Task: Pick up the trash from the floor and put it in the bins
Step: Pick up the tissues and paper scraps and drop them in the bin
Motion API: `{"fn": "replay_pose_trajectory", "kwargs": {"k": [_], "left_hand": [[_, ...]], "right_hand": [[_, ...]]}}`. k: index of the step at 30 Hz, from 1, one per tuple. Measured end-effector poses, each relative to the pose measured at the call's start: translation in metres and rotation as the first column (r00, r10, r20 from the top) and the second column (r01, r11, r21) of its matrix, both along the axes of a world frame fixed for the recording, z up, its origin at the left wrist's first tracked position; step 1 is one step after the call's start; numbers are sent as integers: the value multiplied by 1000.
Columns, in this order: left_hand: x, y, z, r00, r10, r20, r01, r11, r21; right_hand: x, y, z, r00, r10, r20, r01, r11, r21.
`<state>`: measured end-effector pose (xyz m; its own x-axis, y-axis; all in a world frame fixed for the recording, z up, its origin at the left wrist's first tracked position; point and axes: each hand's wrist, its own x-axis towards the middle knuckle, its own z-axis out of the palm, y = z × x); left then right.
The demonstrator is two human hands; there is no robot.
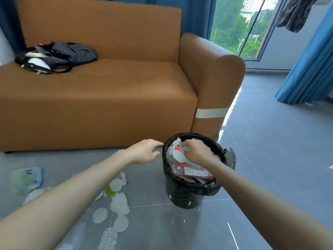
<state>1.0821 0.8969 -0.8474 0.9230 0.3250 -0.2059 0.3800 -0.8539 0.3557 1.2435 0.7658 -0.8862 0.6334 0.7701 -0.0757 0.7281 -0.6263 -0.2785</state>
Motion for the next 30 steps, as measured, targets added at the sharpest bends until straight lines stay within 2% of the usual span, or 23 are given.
{"fn": "replay_pose_trajectory", "kwargs": {"k": [3,6,13,20,30], "left_hand": [[-39,11,9,995,102,20,-100,994,-47],[-80,24,9,973,221,61,-216,973,-85],[-166,44,-28,869,490,75,-471,863,-185],[-219,57,-99,795,606,12,-584,771,-253],[-219,70,-238,751,634,-183,-655,681,-327]], "right_hand": [[-30,16,21,997,72,27,-74,993,90],[-66,31,32,987,158,36,-161,980,115],[-138,60,9,946,321,-54,-320,947,18],[-178,95,-65,884,415,-217,-450,881,-148],[-187,147,-207,836,418,-354,-530,783,-326]]}}
